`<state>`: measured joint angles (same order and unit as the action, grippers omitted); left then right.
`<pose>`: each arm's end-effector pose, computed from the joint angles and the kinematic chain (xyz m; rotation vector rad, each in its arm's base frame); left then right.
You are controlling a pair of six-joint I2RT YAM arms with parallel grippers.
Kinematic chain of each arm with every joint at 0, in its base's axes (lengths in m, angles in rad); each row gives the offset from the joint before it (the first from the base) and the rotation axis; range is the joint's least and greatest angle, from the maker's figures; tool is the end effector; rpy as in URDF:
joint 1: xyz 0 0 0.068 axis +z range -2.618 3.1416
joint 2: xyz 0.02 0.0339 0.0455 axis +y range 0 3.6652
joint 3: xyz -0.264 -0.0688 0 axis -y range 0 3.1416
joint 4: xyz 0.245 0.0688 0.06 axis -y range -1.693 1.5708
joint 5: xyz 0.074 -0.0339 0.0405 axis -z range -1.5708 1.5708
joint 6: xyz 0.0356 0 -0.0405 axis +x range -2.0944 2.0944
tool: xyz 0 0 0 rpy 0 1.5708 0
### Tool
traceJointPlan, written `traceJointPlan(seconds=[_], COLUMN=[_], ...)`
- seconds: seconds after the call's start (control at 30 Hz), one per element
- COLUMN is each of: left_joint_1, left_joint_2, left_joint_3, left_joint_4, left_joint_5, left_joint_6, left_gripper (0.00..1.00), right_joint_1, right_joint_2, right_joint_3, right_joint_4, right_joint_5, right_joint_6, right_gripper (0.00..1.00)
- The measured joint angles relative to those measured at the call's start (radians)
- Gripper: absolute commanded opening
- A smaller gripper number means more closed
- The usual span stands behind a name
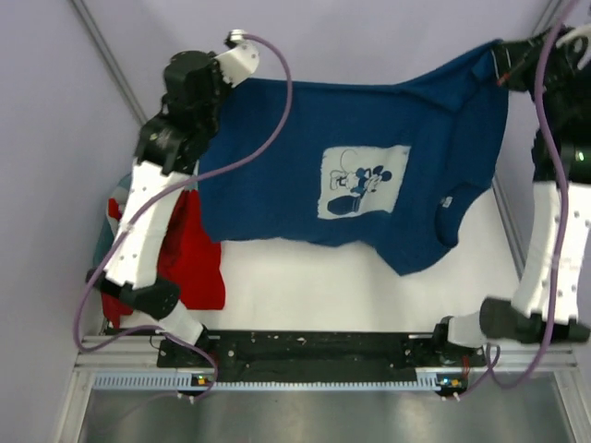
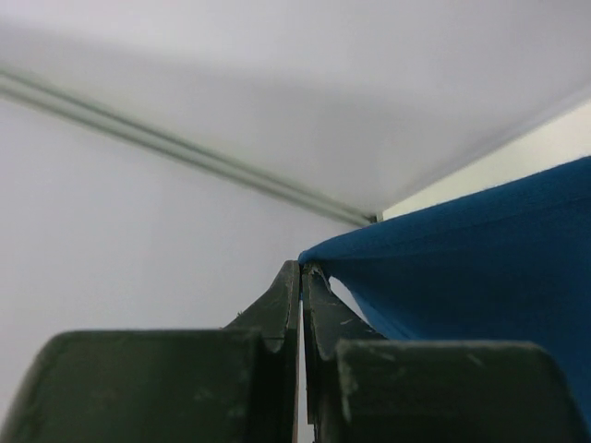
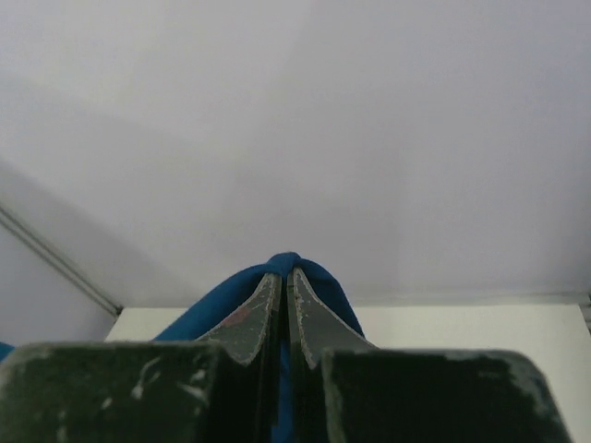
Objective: Fold and stack the t-shirts
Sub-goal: Flatten out the tshirt
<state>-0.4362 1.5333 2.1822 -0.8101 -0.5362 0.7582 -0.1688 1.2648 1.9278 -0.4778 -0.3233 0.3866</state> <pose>0.2545 -0.0986 0.5564 0.6326 1.6424 0.6984 0.2016 -0.0229 0.5832 0.1177 1.4023 0.4046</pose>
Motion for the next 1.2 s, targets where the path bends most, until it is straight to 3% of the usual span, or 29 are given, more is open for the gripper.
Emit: traceJointPlan(seconds=[0.2,0.3,0.47,0.6,0.7,0.87,1.03,1.2], left_joint_1=[0.008,0.013,0.018,0.016,0.017,0.023,0.028,0.027], left_joint_2=[0.309,0.391,0.431,0.361,0.262,0.089,-0.038,-0.080], left_joint_3=[0.049,0.069,0.140,0.107,-0.020,-0.328,-0.682,-0.954], left_joint_4=[0.406,0.562,0.718,0.782,0.789,0.729,0.491,0.294], left_joint_5=[-0.083,-0.091,-0.071,-0.040,-0.026,0.010,0.076,0.154], left_joint_6=[0.204,0.293,0.372,0.379,0.378,0.340,0.231,0.093], left_gripper=[0.00,0.00,0.00,0.00,0.00,0.00,0.00,0.00], right_joint_1=[-0.017,-0.042,-0.106,-0.149,-0.159,-0.160,-0.161,-0.161], right_joint_2=[0.604,0.782,0.766,0.641,0.467,0.047,-0.273,-0.473], right_joint_3=[0.533,0.686,0.644,0.592,0.443,-0.099,-0.644,-1.017], right_joint_4=[0.041,0.067,0.096,0.101,0.120,0.155,0.039,-0.092], right_joint_5=[-0.072,-0.099,-0.126,-0.172,-0.197,-0.235,-0.191,-0.128], right_joint_6=[0.093,0.176,0.238,0.234,0.207,0.152,0.099,0.090], right_gripper=[0.00,0.00,0.00,0.00,0.00,0.00,0.00,0.00])
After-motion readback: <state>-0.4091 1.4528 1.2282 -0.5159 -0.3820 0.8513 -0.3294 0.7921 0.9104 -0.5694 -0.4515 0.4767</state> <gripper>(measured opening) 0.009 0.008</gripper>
